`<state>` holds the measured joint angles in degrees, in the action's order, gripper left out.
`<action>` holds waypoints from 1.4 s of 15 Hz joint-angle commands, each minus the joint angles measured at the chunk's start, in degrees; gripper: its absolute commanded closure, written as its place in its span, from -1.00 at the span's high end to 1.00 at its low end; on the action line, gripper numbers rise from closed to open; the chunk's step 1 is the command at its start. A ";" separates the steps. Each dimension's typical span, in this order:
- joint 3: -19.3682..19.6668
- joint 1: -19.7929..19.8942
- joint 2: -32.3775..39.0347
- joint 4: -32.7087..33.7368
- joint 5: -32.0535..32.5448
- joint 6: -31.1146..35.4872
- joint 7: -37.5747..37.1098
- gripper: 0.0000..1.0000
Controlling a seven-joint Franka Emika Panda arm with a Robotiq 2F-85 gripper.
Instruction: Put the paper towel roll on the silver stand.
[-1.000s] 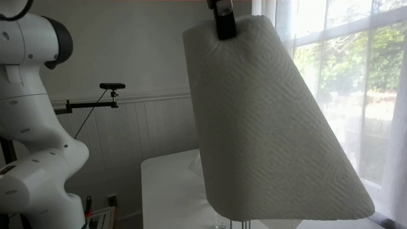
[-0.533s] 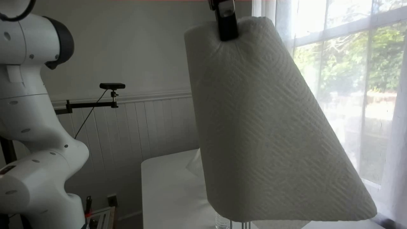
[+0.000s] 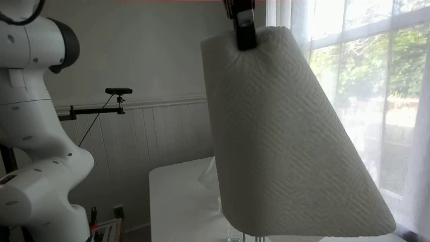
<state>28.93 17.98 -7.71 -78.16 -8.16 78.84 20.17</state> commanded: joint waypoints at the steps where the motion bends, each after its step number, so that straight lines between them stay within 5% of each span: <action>1: -3.22 -0.20 -0.77 -3.05 1.76 3.96 -2.57 -0.94; 8: -8.31 -0.97 -1.31 -6.95 6.49 4.47 -7.52 -0.94; 21: -7.97 -1.01 -4.21 -7.29 4.88 3.95 -6.59 -0.94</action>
<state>20.98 17.14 -9.27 -85.19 -3.06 83.53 13.11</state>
